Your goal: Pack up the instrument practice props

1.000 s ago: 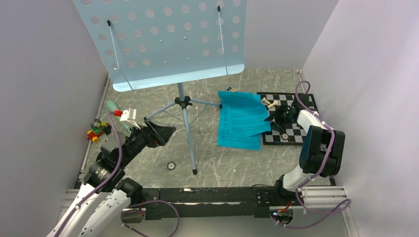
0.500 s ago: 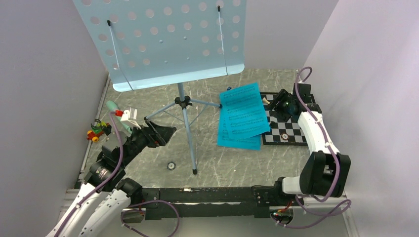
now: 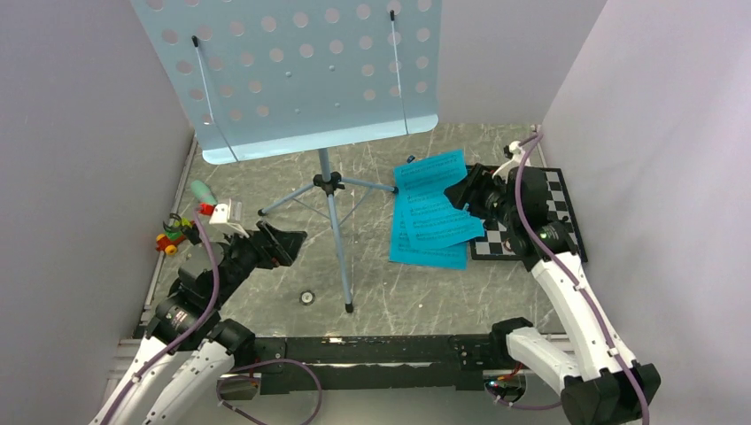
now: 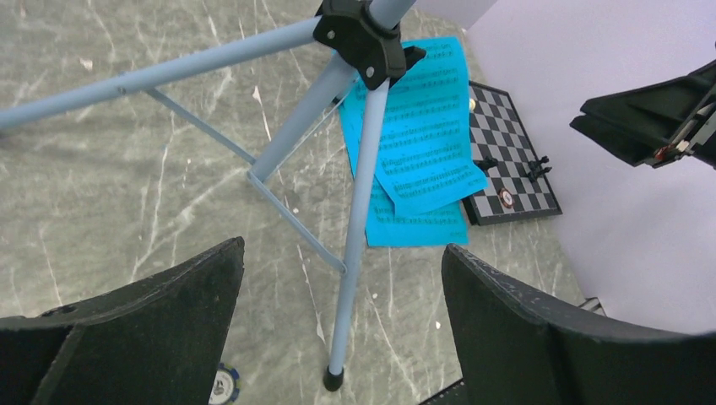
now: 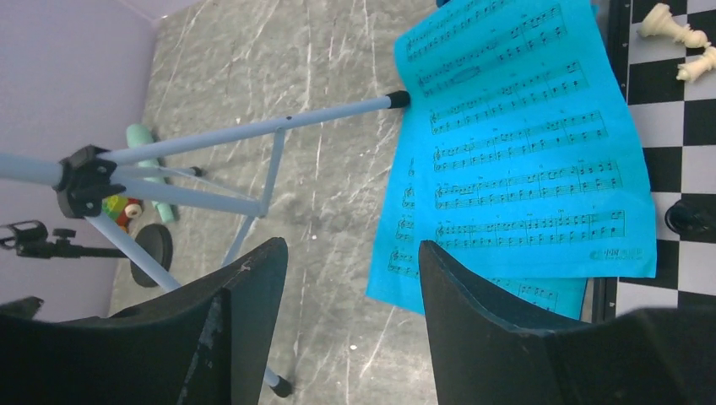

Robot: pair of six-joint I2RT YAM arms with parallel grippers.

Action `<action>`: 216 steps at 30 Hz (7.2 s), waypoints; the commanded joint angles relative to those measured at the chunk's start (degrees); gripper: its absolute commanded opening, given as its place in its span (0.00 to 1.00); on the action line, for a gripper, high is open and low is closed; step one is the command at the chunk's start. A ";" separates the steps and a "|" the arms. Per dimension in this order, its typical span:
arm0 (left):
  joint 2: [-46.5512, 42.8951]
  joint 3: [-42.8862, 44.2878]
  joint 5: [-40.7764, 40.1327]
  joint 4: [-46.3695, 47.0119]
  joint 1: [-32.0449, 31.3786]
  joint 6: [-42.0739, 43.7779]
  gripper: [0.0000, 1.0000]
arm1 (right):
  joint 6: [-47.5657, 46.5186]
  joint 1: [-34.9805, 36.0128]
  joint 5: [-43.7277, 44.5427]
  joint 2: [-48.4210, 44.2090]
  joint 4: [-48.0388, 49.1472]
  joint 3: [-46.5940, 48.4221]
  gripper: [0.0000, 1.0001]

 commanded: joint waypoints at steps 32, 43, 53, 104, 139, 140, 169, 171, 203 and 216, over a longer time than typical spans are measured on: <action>29.64 -10.37 7.69 84.59 -0.05 32.46 0.81 | 0.64 11.85 -6.13 -2.49 22.40 -15.55 0.62; 40.16 -5.81 3.83 93.87 -0.04 33.19 0.71 | 1.31 13.43 -5.78 -2.64 23.31 -16.87 0.62; 45.34 -1.10 2.94 95.88 0.29 34.44 0.56 | 3.19 16.07 -5.63 0.29 27.23 -16.98 0.61; 43.72 1.29 12.27 86.51 0.58 38.07 0.00 | 53.31 20.71 -29.30 43.27 59.80 9.93 0.61; 43.11 0.57 10.96 84.70 0.50 39.36 0.00 | 52.51 21.28 -33.39 44.05 58.45 9.81 0.62; 43.11 0.58 10.95 84.68 0.53 39.32 0.00 | 53.27 21.23 -33.15 43.88 59.11 9.51 0.62; 43.83 0.23 12.15 84.05 0.23 37.43 0.00 | 15.52 21.35 -21.83 42.01 39.93 14.94 0.00; 43.57 0.23 11.97 83.66 0.21 37.43 0.00 | 9.13 21.36 -18.04 40.90 37.94 14.36 0.00; 43.28 0.75 11.48 82.56 0.12 38.63 0.00 | 43.26 20.20 -34.57 41.22 44.76 13.54 0.55; 42.67 0.43 11.05 81.87 -0.14 38.58 0.00 | 38.00 19.22 -33.19 43.85 40.46 18.65 0.09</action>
